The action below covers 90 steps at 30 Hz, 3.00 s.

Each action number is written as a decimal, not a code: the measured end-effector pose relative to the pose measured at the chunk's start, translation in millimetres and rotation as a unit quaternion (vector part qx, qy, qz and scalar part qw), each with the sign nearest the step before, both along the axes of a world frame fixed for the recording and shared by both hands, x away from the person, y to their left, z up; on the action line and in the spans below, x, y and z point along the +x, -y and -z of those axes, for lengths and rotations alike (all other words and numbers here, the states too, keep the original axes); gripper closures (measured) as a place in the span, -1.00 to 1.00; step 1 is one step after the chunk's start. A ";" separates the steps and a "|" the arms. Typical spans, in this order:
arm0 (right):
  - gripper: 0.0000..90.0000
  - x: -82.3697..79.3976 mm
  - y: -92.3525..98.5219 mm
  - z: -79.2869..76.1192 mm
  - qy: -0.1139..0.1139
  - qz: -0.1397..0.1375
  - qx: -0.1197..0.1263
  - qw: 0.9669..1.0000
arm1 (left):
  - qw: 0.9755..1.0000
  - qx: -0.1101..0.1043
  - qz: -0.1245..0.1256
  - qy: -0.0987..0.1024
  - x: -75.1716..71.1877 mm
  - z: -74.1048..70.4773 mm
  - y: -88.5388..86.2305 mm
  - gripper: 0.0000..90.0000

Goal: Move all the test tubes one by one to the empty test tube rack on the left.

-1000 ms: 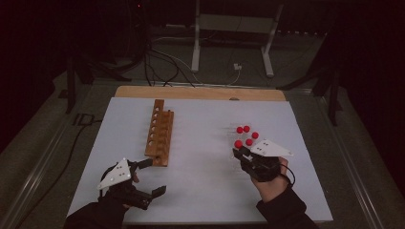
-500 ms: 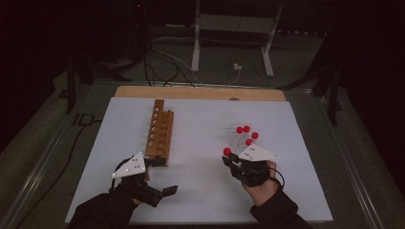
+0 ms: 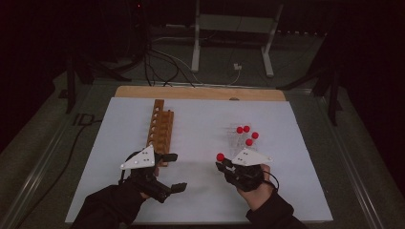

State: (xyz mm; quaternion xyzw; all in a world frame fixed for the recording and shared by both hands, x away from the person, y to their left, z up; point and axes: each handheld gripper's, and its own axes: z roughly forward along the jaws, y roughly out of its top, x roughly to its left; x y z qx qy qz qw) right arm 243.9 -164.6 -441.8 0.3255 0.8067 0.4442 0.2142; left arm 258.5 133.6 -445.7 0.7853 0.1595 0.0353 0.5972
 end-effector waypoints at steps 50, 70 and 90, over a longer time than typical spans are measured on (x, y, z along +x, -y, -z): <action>0.67 -5.0 -14.4 5.1 -0.012 -0.028 -0.003 1.000 | 0.998 0.041 -0.016 0.042 18.5 -17.8 68.0 0.00; 0.66 -4.8 -15.1 5.1 -0.012 -0.030 -0.003 0.999 | 0.997 0.061 -0.011 0.047 21.3 -8.6 76.9 0.56; 0.24 -4.3 -9.5 3.4 -0.003 -0.018 0.021 1.000 | 0.996 0.059 -0.040 0.054 28.0 -19.5 56.5 0.59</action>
